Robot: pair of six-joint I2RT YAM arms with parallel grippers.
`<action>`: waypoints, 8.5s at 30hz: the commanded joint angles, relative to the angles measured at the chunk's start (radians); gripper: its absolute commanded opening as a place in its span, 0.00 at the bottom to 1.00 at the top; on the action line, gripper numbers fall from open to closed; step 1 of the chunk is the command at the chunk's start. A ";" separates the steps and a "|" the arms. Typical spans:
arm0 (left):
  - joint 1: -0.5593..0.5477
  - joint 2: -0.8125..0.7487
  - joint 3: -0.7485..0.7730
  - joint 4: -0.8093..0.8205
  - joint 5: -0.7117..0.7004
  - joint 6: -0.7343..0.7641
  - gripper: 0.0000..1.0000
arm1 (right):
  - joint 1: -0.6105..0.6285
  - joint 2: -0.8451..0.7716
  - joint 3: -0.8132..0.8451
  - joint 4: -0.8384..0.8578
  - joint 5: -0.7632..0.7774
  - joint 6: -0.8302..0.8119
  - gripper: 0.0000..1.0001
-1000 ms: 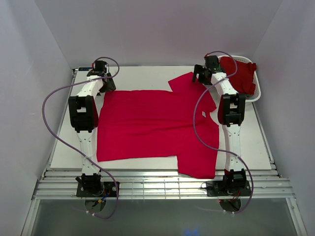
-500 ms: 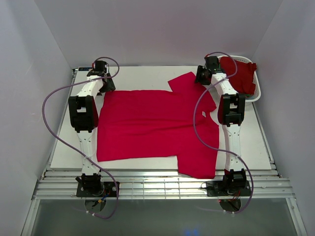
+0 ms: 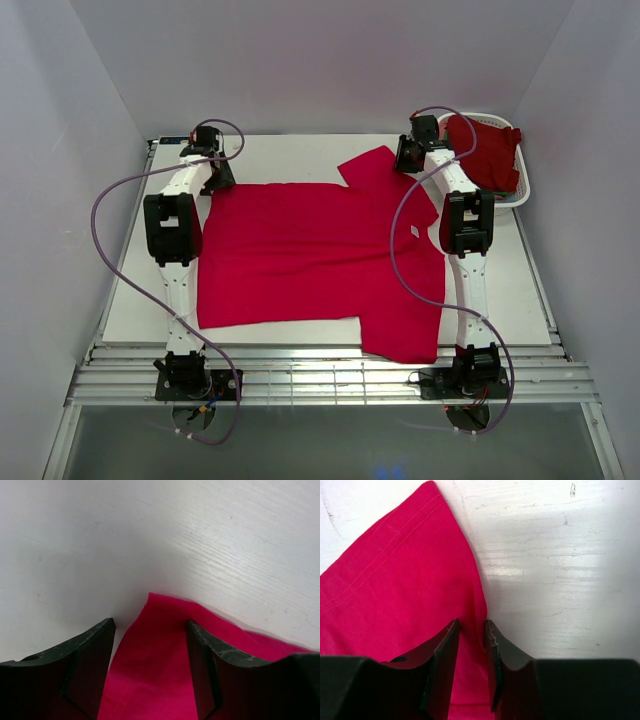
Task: Fold and stack the t-shirts
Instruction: Grap the side of the flattened tshirt furthest away from the robot with both arms, then fold the flattened tshirt in 1/3 of the way
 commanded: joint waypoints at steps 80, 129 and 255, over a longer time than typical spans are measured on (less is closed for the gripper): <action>0.004 -0.572 -0.632 0.299 -0.086 0.042 0.00 | 0.038 -0.825 -0.800 -0.005 0.004 -0.031 0.08; 0.001 -0.554 -0.694 0.083 -0.027 -0.156 0.00 | 0.116 -0.804 -0.945 -0.223 0.323 0.045 0.08; 0.044 -0.631 -0.643 0.103 0.001 -0.082 0.44 | 0.013 -0.756 -0.919 -0.210 0.213 -0.097 0.09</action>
